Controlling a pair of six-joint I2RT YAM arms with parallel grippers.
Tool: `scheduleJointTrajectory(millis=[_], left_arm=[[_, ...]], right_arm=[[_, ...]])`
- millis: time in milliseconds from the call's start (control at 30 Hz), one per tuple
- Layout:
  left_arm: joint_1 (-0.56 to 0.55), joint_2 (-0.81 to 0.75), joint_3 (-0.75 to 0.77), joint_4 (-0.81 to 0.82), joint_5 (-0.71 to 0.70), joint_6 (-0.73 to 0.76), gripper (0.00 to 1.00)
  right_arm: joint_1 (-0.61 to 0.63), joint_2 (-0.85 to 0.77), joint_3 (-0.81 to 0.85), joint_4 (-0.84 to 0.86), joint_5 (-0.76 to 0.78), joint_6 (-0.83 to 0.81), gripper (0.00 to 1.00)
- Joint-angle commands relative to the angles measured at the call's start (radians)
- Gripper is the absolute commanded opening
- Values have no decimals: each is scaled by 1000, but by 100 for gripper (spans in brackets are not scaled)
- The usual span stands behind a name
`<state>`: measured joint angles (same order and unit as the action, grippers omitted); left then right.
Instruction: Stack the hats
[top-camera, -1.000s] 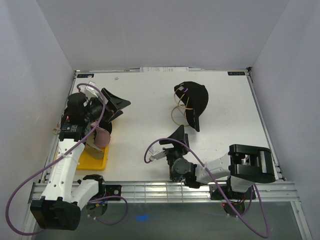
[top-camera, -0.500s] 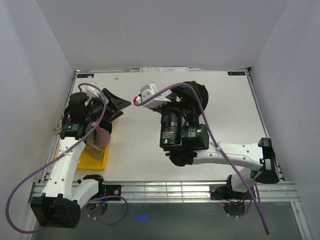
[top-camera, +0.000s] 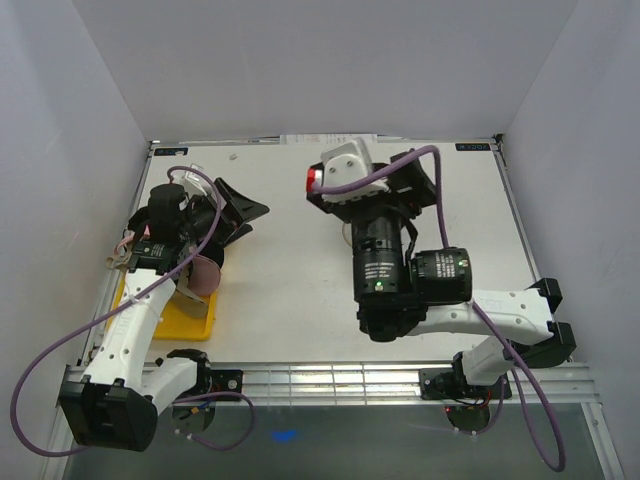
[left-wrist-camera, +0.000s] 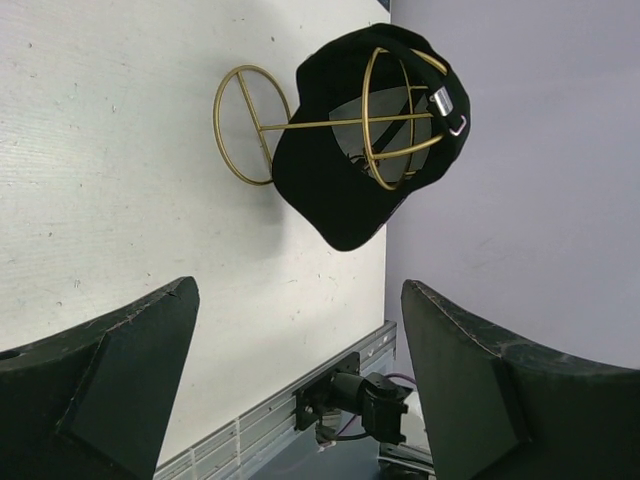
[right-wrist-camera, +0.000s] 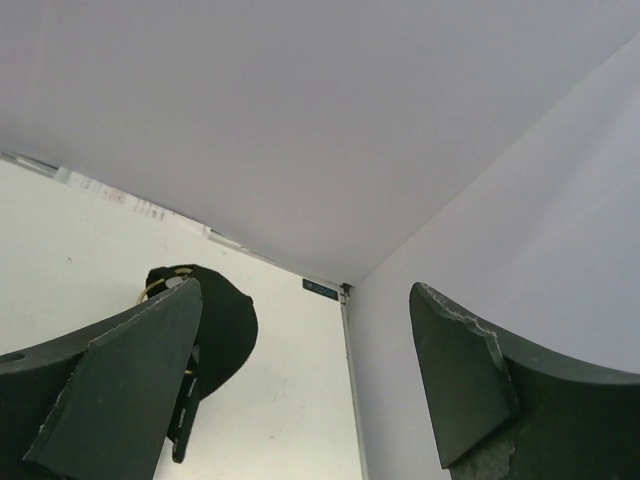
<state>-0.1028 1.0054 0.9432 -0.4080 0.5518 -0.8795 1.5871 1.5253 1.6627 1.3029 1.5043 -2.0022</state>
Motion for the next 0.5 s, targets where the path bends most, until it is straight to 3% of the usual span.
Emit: scheduleJointTrajectory(millis=[0,133,167,200,233,267,300,333,367,400,467], left_arm=[[-17,5,9,28,-24,13,93],[-37,16,23,28,-33,11,92],[-40,19,26,28,-33,11,92],[-43,22,28,26,-35,13,92],[-46,22,28,21,-38,14,92],[-48,24,31,20,-39,14,92],[-48,22,34,17,-39,17,92],[-48,19,35,14,-39,17,92],[-49,21,39,11,-41,19,92],[-49,19,46,5,-41,23,92],[-51,19,54,-2,-33,34,93]], right_arm=[[1,-7,184,595,209,-469,89],[-1,-2,203,581,61,-463,89],[-4,-20,197,487,41,-425,89],[-4,-34,180,393,8,-270,89],[-6,-59,158,245,-59,-127,89],[-4,-124,146,-261,-94,73,89],[-7,-157,214,-636,-140,630,89],[-10,-166,320,-989,-292,880,89],[-30,-142,429,-1219,-367,1043,89],[-89,-131,507,-1399,-415,1132,89],[-98,-128,548,-1432,-463,1157,89]])
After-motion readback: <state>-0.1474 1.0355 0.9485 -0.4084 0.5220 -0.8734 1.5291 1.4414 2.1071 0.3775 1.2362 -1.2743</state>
